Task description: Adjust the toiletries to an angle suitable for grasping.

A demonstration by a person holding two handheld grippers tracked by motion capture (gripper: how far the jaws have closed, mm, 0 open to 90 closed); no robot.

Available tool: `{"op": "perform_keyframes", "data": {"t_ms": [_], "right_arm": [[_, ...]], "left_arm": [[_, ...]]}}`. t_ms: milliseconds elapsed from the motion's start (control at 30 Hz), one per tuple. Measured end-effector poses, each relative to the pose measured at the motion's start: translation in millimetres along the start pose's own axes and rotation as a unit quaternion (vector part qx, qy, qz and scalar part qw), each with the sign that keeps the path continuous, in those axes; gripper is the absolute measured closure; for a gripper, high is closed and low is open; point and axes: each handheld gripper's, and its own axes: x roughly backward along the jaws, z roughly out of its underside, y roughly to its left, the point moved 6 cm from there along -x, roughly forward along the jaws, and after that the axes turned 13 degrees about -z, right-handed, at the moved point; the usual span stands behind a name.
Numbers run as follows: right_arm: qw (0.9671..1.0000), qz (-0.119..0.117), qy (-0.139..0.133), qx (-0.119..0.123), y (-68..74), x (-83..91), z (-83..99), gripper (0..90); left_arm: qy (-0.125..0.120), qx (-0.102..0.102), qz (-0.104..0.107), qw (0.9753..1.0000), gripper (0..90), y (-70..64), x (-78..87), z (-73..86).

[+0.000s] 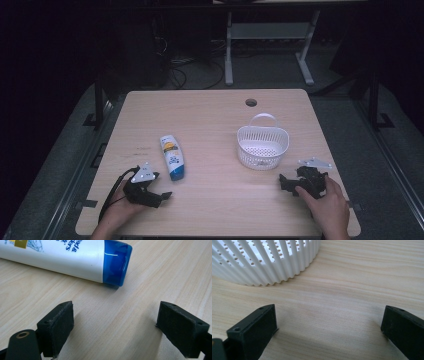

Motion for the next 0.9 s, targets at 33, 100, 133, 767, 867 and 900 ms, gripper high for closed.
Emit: {"op": "perform_keyframes", "data": {"t_ms": [33,100,133,767,867,900], "right_arm": [[1.0,0.0,0.0,0.0,0.0,0.0,0.0,0.0],[1.0,0.0,0.0,0.0,0.0,0.0,0.0,0.0],[1.0,0.0,0.0,0.0,0.0,0.0,0.0,0.0],[1.0,0.0,0.0,0.0,0.0,0.0,0.0,0.0],[1.0,0.0,0.0,0.0,0.0,0.0,0.0,0.0],[1.0,0.0,0.0,0.0,0.0,0.0,0.0,0.0]], "left_arm": [[0.0,0.0,0.0,1.0,14.1,0.0,0.0,0.0],[0.005,0.002,-0.002,1.0,15.3,0.5,0.9,-0.6],[0.005,0.002,-0.002,1.0,17.2,0.5,0.9,-0.6],[-0.016,0.03,0.011,0.9994,73.0,3.2,24.1,-18.1],[-0.015,0.035,0.013,0.9992,83.8,3.6,25.1,-20.0],[-0.015,0.039,0.016,0.999,83.8,4.3,25.9,-21.7]]}}
